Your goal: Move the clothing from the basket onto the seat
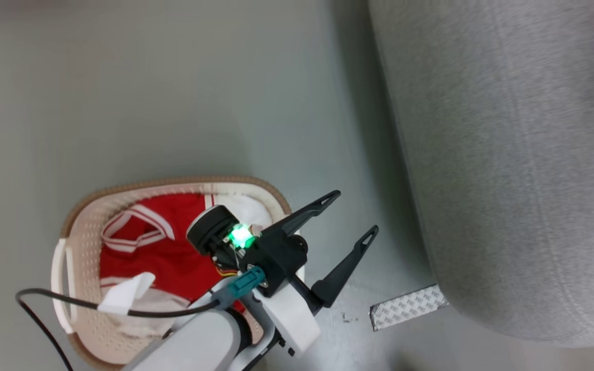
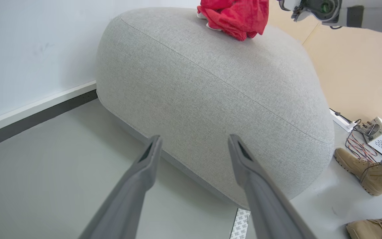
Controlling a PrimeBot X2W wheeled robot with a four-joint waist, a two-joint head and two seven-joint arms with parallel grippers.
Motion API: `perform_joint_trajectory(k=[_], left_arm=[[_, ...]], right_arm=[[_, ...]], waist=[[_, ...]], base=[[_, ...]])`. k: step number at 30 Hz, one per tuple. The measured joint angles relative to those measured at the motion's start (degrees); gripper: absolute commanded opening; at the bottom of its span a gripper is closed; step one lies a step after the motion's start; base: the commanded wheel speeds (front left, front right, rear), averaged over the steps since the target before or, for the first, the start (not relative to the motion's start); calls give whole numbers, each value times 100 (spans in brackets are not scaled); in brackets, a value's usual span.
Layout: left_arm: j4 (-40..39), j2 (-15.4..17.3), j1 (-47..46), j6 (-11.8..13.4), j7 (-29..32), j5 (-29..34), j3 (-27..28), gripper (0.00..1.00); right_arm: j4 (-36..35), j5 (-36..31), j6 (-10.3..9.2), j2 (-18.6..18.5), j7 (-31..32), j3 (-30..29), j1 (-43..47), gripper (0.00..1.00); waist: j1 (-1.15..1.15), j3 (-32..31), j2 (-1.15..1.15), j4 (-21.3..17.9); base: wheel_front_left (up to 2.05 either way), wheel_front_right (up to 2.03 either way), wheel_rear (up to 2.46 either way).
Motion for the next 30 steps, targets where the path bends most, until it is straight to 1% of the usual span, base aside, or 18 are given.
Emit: perform_joint_trajectory(k=[3,6,10,13,17,23,26,30], left_arm=[[20,-8,32,43,-69,-49,34,100],[92,-29,130,64,-180,-146,79,100],[230,-36,330,170,-461,-344,237,100],[355,-26,546,267,-706,-463,376,100],[556,-37,849,421,-1054,-653,545,100],[781,-94,1408,724,-1526,-979,933,100],[850,-65,1684,823,-1641,-1085,1116,100],[905,-64,2004,912,-1762,-1158,1336,100]], right_arm=[[-198,-29,0,20,0,268,227,100],[-631,66,0,59,0,442,534,100],[-1388,169,0,88,0,740,1129,100],[-2008,402,0,148,0,961,1693,100],[-2773,513,0,141,-1,1017,2503,100],[-3573,511,0,240,0,1080,3717,100],[-3894,512,0,360,0,1139,4151,100],[-4138,493,0,488,0,1287,4645,100]], waist=[[0,-189,0,-67],[0,-419,0,-134],[0,-790,0,-219],[0,-1102,0,-260],[-1,-1541,0,-265],[-2,-2216,0,-130],[-1,-2518,0,1],[-2,-2862,0,235]], base=[[0,0,0],[0,0,0],[0,0,0],[0,0,0],[0,0,0],[0,0,0],[0,0,0],[0,0,0]])
